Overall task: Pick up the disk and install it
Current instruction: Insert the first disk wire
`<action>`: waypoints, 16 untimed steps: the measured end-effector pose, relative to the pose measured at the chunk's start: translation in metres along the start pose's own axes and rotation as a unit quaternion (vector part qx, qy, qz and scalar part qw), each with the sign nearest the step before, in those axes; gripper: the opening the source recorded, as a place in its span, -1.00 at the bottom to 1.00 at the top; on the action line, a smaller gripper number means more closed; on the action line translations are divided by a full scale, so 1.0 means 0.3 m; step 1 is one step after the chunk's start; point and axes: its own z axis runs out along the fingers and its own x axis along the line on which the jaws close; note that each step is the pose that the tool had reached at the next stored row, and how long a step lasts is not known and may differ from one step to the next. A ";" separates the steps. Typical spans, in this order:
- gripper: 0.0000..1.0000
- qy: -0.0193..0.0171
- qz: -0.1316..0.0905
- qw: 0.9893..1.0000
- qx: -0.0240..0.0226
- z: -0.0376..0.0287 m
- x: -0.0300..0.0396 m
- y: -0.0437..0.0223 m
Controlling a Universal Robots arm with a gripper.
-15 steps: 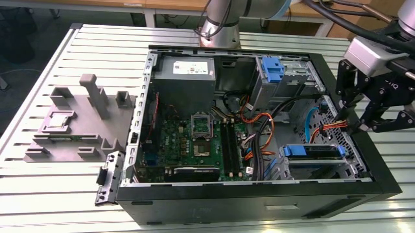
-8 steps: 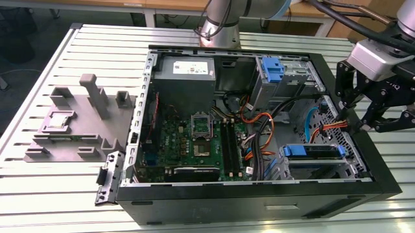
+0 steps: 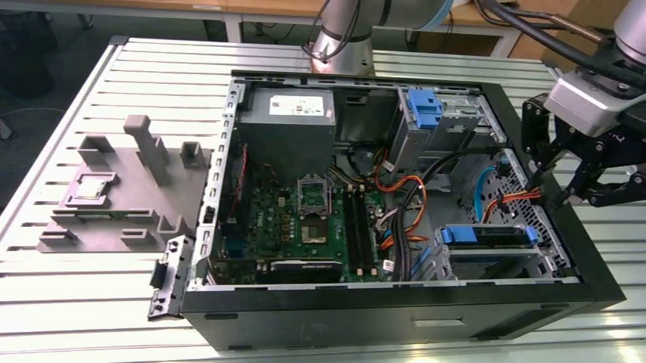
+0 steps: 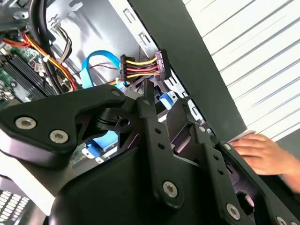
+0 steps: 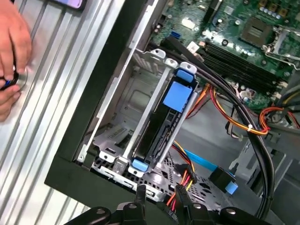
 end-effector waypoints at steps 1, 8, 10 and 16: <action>-0.24 0.001 -0.006 1.000 0.000 0.001 0.000 0.000; -0.24 0.016 -0.032 0.999 -0.004 0.005 -0.001 0.000; -0.24 0.015 -0.048 0.999 -0.003 0.006 -0.001 0.000; -0.24 0.011 -0.099 0.995 0.002 0.012 -0.001 0.001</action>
